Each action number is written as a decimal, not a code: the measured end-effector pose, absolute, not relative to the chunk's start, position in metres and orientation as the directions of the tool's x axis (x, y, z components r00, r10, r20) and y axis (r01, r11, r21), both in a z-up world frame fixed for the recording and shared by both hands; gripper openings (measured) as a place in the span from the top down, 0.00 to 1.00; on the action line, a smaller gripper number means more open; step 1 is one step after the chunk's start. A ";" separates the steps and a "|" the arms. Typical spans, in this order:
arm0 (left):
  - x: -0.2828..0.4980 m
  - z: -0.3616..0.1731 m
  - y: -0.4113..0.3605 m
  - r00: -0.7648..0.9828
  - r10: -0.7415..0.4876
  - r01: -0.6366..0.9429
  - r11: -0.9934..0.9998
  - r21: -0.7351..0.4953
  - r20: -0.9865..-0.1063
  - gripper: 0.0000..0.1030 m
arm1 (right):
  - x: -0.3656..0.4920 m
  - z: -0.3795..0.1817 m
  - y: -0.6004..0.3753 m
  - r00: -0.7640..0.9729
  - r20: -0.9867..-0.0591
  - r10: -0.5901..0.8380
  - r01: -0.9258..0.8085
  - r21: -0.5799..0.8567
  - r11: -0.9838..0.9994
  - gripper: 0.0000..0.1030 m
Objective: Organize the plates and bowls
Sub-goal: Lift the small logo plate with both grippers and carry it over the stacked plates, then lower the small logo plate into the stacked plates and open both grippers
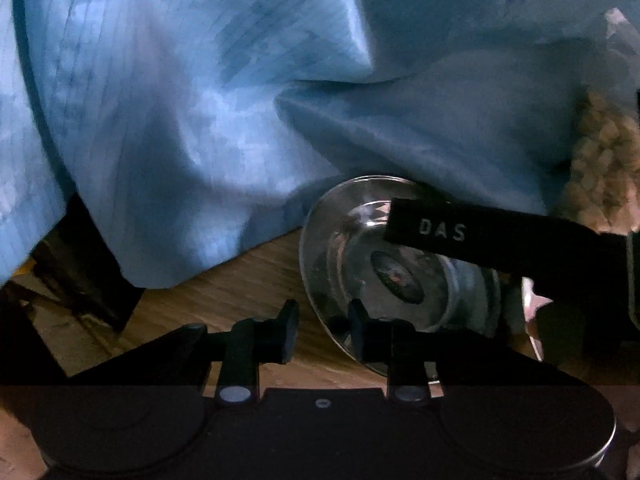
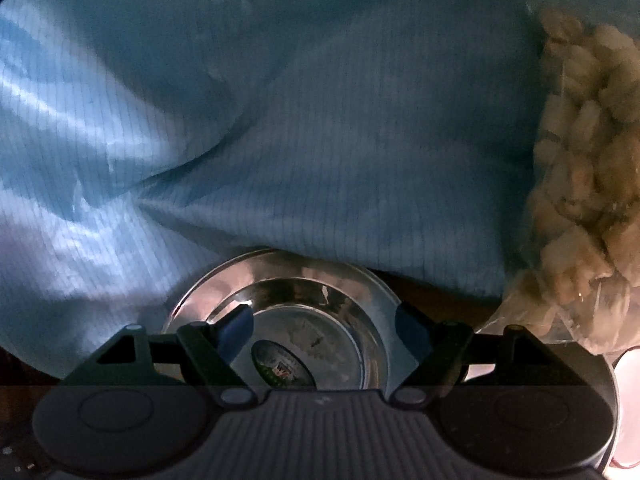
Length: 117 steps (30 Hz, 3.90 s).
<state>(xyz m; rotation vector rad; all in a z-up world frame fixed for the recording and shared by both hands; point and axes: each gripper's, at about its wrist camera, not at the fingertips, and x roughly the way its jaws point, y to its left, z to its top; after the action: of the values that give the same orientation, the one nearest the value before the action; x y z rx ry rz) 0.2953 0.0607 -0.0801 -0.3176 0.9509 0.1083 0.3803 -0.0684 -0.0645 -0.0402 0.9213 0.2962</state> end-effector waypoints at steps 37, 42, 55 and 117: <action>0.295 -0.082 0.068 0.531 -0.020 -0.246 0.953 -0.177 -0.847 0.77 | 0.392 -0.062 -0.073 0.411 -0.876 0.254 -0.395 0.080 0.915 0.48; 0.290 -0.081 0.068 0.528 0.001 -0.265 0.950 -0.164 -0.849 0.76 | 0.392 -0.066 -0.071 0.392 -0.881 0.265 -0.419 0.086 0.904 0.58; 0.266 -0.060 0.079 0.555 0.047 -0.370 0.908 -0.196 -0.831 0.79 | 0.372 -0.042 -0.095 0.374 -0.847 0.378 -0.435 0.199 0.878 0.80; 0.190 -0.053 -0.044 0.375 0.002 -0.116 0.992 -0.044 -0.927 0.76 | 0.226 -0.032 -0.260 0.270 -0.863 0.427 -0.242 0.368 0.898 0.79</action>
<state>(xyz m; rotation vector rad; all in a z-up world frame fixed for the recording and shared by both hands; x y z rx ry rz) 0.1896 -0.0442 -0.0534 -0.1084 1.1848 0.0763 0.2264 -0.2601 -0.0324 0.1754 1.2179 0.4535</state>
